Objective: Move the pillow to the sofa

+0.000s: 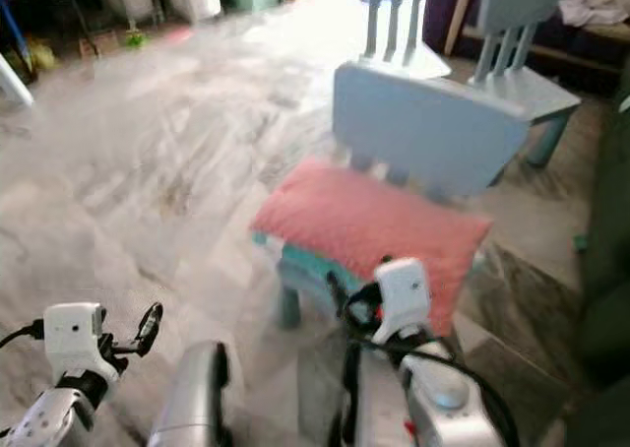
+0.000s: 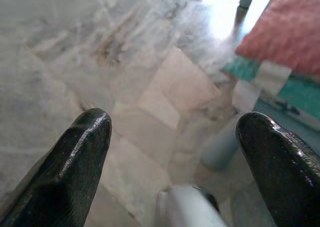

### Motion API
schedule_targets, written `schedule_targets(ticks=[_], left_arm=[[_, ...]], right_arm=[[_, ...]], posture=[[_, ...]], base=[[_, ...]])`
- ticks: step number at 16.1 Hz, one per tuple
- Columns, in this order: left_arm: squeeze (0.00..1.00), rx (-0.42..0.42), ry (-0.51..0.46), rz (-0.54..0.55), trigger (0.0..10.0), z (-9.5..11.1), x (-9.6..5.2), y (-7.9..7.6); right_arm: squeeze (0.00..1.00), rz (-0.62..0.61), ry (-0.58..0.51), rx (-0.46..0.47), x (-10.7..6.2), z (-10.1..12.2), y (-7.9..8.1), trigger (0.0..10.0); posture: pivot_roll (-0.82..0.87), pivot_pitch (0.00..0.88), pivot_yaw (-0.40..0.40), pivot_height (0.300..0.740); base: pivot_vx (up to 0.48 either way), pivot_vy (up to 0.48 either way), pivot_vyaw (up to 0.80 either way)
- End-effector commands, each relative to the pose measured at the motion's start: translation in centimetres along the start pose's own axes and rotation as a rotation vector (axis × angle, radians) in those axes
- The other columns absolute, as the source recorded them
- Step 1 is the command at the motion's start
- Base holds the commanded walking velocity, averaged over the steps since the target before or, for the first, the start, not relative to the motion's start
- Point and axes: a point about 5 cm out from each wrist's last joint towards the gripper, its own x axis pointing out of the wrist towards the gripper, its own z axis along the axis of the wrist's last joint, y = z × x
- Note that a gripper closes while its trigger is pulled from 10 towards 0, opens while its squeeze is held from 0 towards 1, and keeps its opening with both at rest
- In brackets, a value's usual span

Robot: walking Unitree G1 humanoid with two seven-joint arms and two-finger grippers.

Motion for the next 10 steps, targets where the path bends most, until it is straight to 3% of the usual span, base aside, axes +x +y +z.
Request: schedule_targets(ticks=[1,6,10], left_arm=[[0.00,0.012,-0.030,-0.002,10.0,0.74,0.25,-0.23],[0.00,0.007,-0.038,0.005,10.0,0.80,0.42,-0.18],[0.00,0.009,-0.042,0.002,10.0,0.91,0.60,-0.13]], right_arm=[[0.00,-0.010,-0.020,-0.015,-0.13,0.56,-0.40,10.0],[0.00,-0.010,-0.024,-0.015,0.00,0.64,-0.38,10.0],[0.00,-0.017,-0.030,-0.013,0.01,0.70,-0.33,10.0]], posture=[[-0.07,0.175,-0.014,0.522],[-0.07,0.170,-0.015,0.475],[-0.07,0.167,-0.009,0.443]], base=[[0.000,0.000,0.42],[0.000,0.000,0.42],[0.000,0.000,0.00]])
